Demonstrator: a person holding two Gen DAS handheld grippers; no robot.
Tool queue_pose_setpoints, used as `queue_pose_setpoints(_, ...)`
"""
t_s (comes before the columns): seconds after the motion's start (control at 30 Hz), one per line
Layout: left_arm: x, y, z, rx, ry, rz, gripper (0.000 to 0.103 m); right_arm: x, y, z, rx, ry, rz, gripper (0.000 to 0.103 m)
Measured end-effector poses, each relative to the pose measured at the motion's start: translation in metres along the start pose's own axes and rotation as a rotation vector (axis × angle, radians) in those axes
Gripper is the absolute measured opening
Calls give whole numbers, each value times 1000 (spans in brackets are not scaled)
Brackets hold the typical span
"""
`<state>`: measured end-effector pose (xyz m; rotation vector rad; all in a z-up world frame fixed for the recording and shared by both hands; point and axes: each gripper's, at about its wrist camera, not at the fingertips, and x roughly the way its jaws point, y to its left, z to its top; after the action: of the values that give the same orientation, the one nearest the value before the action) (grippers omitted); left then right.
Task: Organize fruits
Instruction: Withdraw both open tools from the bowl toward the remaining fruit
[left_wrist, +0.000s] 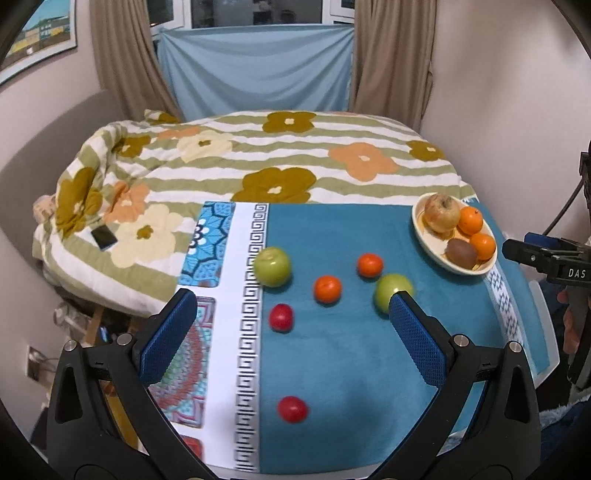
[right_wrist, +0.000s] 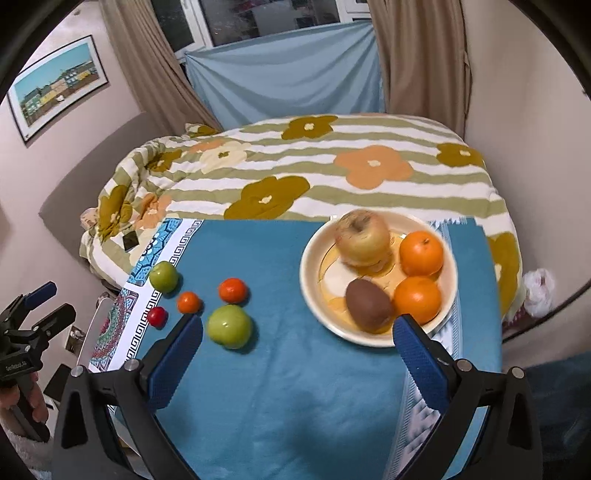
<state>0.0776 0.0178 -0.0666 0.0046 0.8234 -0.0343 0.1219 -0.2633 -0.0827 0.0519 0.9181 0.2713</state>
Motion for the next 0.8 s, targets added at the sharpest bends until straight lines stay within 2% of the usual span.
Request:
queue_pose_setpoints(0.2,15,30,-3,33,30,-57,103,17,33,-9,26,24,-30,103)
queue_pose_setpoints(0.37,43,45,-9,81,76,-115,103,38,52,-18,68,50,-58,103)
queue_pose_setpoints(0.67,106,41,-21,205,143,-207,103,82,69,-39,168,76,-94,103)
queue_pose_setpoints(0.73,119,36,-26,232,161,-217,94,91,71,-41,169,79,-106,103)
queue_pose_setpoints(0.8,132,32,-31,257,180,-225,91,98,73,-43,169,79,-110,102)
